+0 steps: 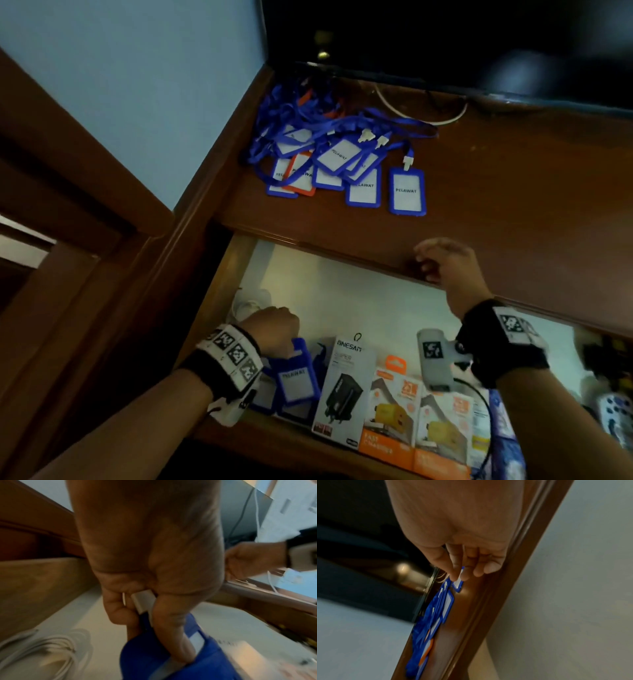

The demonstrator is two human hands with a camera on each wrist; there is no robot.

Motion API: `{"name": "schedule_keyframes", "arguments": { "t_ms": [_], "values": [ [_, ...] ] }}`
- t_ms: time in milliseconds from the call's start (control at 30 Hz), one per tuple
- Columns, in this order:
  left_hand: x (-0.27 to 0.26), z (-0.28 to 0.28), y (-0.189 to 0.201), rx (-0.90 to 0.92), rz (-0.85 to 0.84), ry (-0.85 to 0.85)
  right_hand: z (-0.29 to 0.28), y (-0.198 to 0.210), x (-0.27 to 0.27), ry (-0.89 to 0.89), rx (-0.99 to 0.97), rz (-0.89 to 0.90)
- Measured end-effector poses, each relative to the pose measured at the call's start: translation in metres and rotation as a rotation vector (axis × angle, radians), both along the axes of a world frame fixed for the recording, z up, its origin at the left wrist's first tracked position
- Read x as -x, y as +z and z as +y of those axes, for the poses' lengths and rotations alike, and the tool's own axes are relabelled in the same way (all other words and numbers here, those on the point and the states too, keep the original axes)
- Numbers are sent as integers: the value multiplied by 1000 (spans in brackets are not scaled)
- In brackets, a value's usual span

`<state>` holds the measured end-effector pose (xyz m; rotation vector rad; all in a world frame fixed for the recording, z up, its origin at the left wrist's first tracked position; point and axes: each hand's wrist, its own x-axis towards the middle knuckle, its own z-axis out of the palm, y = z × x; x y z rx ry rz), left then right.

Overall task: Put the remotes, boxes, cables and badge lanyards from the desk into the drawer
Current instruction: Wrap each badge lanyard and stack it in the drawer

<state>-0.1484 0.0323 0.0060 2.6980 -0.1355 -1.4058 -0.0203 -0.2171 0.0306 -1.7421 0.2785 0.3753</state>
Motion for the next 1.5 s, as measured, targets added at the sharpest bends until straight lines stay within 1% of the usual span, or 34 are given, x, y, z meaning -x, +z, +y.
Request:
{"name": "schedule_keyframes", "arguments": {
  "t_ms": [67,133,200,300,400,467,533,700,767,867,933,1067,1133,1200,1233,1333,1400,1500],
  "values": [
    [-7,-1,-6,7,36,-128,6,-3,-17,-40,19,-20],
    [-13,-2,-12,41,52,-217,17,-7,-34,-80,71,-59],
    [-18,-4,-17,72,69,-284,29,-16,-48,-107,201,-131],
    [-21,-7,-26,112,51,-332,49,-21,-62,20,536,-212],
    [-20,-7,-39,133,86,-343,69,-24,-69,137,759,-193],
    [-18,-6,-48,165,93,-334,76,-31,-68,266,944,-185],
    [-14,-5,-57,198,88,-314,79,-38,-63,319,1044,-221],
    [-7,-4,-68,274,2,-221,75,-43,-42,233,1030,-302],
    [-4,-2,-70,308,-23,-159,72,-45,-27,210,1051,-324],
    [1,1,-68,366,-35,-35,65,-45,-3,224,1075,-324],
    [3,1,-63,395,-53,62,59,-43,10,250,1071,-304],
    [9,0,-52,477,-156,336,41,-37,31,283,1054,-293],
    [11,-3,-45,536,-225,443,31,-34,39,316,1093,-323],
    [12,-10,-34,595,-264,536,21,-32,43,313,1108,-387],
    [11,-14,-27,621,-271,571,15,-32,44,297,1089,-436],
    [8,-29,-5,687,-319,612,-4,-27,46,205,941,-578],
    [7,-40,7,740,-359,667,-13,-15,54,116,867,-608],
    [5,-60,23,802,-386,742,-16,-4,81,47,803,-695]
  ]
}}
